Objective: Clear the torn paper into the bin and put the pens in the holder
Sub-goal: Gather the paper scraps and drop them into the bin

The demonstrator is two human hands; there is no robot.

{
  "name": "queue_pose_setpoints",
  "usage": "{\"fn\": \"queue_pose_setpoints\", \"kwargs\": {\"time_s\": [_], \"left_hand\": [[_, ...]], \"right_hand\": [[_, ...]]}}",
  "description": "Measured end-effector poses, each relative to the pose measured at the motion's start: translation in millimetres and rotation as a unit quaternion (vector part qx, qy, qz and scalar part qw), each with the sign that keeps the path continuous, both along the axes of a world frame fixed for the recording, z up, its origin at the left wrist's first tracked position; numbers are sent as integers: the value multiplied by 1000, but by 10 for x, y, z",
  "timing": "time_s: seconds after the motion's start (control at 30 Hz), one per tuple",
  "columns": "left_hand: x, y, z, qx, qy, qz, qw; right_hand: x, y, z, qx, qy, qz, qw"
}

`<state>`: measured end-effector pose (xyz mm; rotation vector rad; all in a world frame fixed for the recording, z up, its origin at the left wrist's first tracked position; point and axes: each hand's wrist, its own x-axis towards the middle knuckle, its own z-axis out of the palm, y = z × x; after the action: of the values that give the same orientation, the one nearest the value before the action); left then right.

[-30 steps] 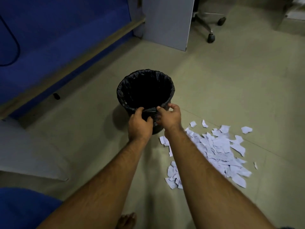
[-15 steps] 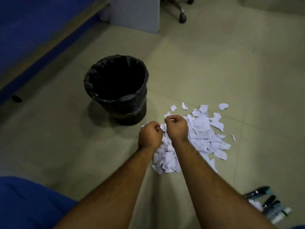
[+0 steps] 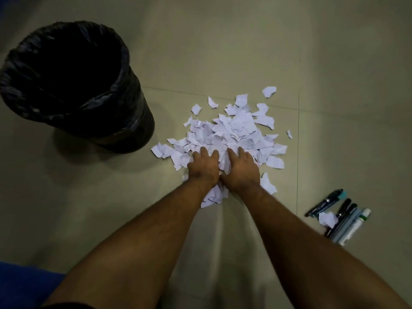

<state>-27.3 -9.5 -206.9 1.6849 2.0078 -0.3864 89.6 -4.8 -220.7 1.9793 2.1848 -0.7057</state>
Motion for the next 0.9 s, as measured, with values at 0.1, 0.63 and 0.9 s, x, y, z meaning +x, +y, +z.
{"fn": "queue_pose_setpoints", "kwargs": {"time_s": [0.1,0.63,0.9], "left_hand": [[-46,34,13,29,-2,-42,999],[-183,27,18,184,-104,162,964],[-279,150,563,238,-159,252,924]], "right_hand": [[-57,14,35,26,-16,4,1000],[-43,27,9,75,149,-161,973],[-173,171,503,74,275,-305,909]]}}
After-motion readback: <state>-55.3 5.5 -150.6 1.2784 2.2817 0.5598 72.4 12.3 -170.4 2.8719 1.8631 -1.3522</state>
